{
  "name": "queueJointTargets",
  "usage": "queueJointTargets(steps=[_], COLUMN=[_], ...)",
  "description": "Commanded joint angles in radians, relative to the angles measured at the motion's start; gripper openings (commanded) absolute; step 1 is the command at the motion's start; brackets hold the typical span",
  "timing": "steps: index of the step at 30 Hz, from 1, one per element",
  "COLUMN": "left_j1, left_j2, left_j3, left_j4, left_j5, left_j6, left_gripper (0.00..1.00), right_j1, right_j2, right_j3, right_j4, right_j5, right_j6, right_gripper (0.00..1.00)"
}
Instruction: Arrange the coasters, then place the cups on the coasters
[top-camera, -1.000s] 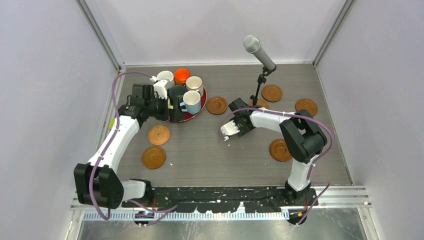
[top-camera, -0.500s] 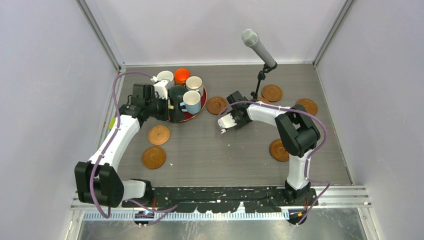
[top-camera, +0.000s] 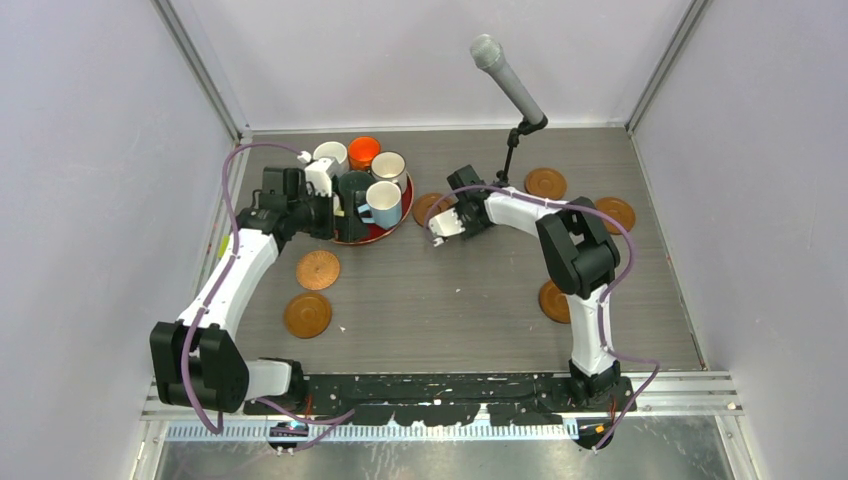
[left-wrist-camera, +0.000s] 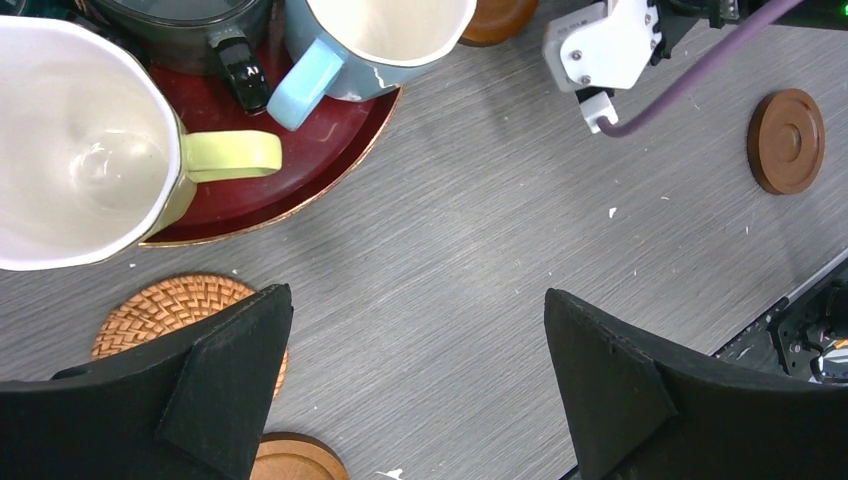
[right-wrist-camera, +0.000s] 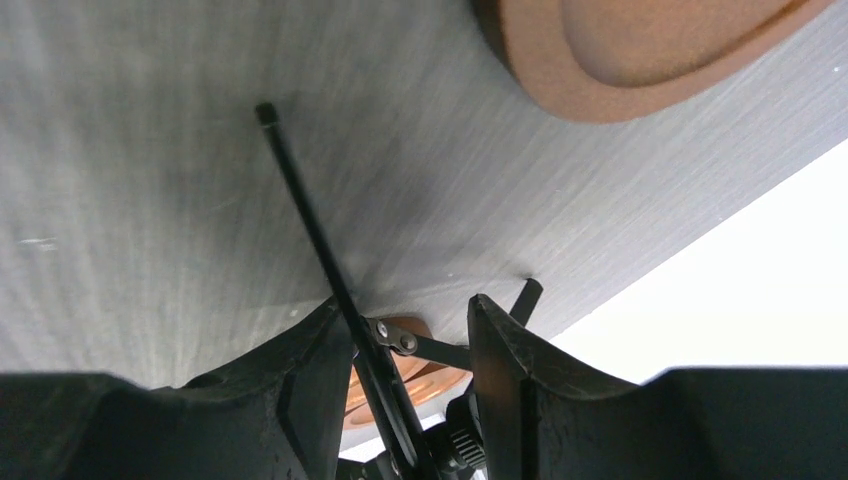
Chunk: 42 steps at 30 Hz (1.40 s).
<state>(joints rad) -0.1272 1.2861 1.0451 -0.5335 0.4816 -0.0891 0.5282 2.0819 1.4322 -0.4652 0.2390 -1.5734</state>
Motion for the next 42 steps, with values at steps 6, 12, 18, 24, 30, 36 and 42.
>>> queueJointTargets(steps=[6, 12, 18, 24, 30, 36, 42], left_j1=[0.019, 0.022, 0.024, 0.026, 0.028, 0.032, 0.034], left_j2=[-0.009, -0.001, 0.008, 0.030, 0.053, 0.071, 0.075], left_j3=[0.046, 0.057, 0.067, 0.085, 0.093, 0.104, 0.113], left_j4=[0.052, 0.060, 0.064, 0.064, 0.074, 0.074, 0.071], left_j5=[0.036, 0.042, 0.056, 0.059, 0.067, 0.072, 0.075], left_j6=[0.004, -0.002, -0.009, -0.012, -0.021, -0.023, -0.023], left_gripper=[0.99, 0.99, 0.98, 0.98, 0.98, 0.98, 0.98], right_j1=[-0.033, -0.060, -0.090, -0.115, -0.124, -0.131, -0.127], right_j2=[0.112, 0.204, 0.309, 0.399, 0.486, 0.561, 0.526], right_j3=[0.166, 0.286, 0.417, 0.540, 0.661, 0.759, 0.745], right_j4=[0.061, 0.089, 0.094, 0.100, 0.113, 0.145, 0.189], right_j5=[0.011, 0.016, 0.020, 0.016, 0.008, 0.008, 0.001], right_j6=[-0.016, -0.023, -0.023, -0.017, 0.019, 0.025, 0.066], right_gripper=[0.49, 0.49, 0.48, 0.48, 0.48, 0.49, 0.52])
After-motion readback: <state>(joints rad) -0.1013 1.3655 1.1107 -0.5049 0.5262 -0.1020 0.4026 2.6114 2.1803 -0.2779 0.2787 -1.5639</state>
